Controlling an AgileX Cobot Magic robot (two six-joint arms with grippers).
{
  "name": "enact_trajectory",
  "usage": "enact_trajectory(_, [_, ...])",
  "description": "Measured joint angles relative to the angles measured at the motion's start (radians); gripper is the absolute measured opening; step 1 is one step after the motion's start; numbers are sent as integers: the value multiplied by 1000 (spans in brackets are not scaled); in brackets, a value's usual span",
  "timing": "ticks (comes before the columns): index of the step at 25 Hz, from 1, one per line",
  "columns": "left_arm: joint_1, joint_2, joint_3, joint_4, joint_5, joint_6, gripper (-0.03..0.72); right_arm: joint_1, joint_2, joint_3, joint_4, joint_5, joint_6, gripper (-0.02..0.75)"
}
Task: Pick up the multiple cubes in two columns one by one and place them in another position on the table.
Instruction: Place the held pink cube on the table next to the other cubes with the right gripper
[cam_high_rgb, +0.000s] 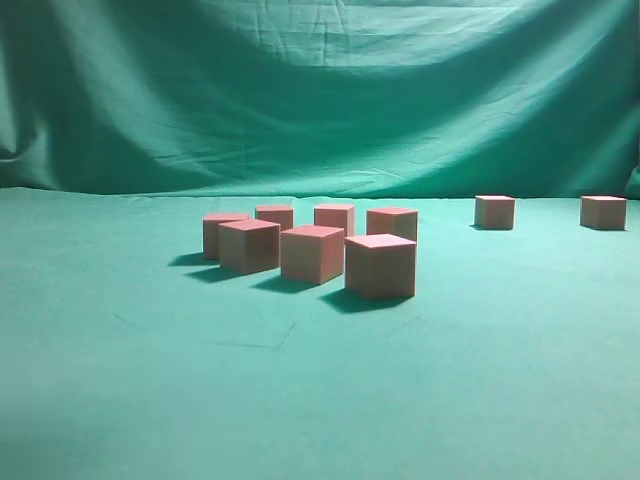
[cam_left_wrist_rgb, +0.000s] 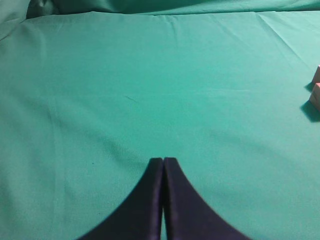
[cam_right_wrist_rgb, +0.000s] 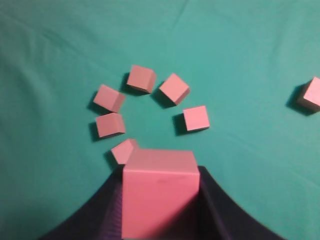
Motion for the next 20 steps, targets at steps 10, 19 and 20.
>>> enact_trajectory(10, [0, 0, 0, 0, 0, 0, 0, 369, -130, 71, -287, 12, 211, 269])
enact_trajectory(19, [0, 0, 0, 0, 0, 0, 0, 515, -132, 472, -298, -180, 213, 269])
enact_trajectory(20, [0, 0, 0, 0, 0, 0, 0, 518, -132, 515, -298, -212, 224, 269])
